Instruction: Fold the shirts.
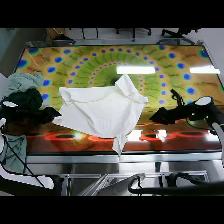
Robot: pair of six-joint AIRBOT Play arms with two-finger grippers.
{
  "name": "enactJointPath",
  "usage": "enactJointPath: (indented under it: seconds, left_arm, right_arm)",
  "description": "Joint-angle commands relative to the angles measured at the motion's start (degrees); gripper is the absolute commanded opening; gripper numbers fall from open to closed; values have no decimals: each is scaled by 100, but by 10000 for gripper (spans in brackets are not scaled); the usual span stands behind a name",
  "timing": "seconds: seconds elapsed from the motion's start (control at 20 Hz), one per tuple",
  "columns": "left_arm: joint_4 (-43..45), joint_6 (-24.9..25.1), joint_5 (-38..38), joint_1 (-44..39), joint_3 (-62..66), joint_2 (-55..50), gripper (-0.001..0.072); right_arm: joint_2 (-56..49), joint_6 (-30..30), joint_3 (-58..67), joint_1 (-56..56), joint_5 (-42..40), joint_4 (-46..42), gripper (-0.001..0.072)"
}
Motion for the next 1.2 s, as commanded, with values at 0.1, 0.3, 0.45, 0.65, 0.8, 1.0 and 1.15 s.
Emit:
enactJointPath:
  seconds: [0.1, 0.3, 0.45, 0.65, 0.8, 1.0, 1.15]
  left_arm:
    - [76, 68, 227, -461, -85, -275, 46]
    - [103, -131, -136, -404, 284, -271, 16]
    - [129, -306, -688, -208, 678, -243, 15]
    - [122, -411, -730, 138, 710, 37, 15]
    - [120, -413, -826, 297, 710, 190, 16]
    - [70, -411, -942, 291, 710, 328, 16]
    - [59, -400, -957, 118, 710, 590, 15]
  right_arm:
    - [181, -26, -946, 337, -424, 195, 301]
    - [179, -22, -1019, 787, -754, 192, 301]
    - [125, -17, -1021, 1196, -1370, 208, 304]
    - [-391, -48, -1019, 1923, -2269, 527, 479]
    - [-811, -496, -1019, 2245, -2723, 1200, 479]
    - [-1121, -1886, -1016, 2293, -2734, 2962, 283]
    - [-1023, -2441, -951, 2291, -2524, 3626, 29]
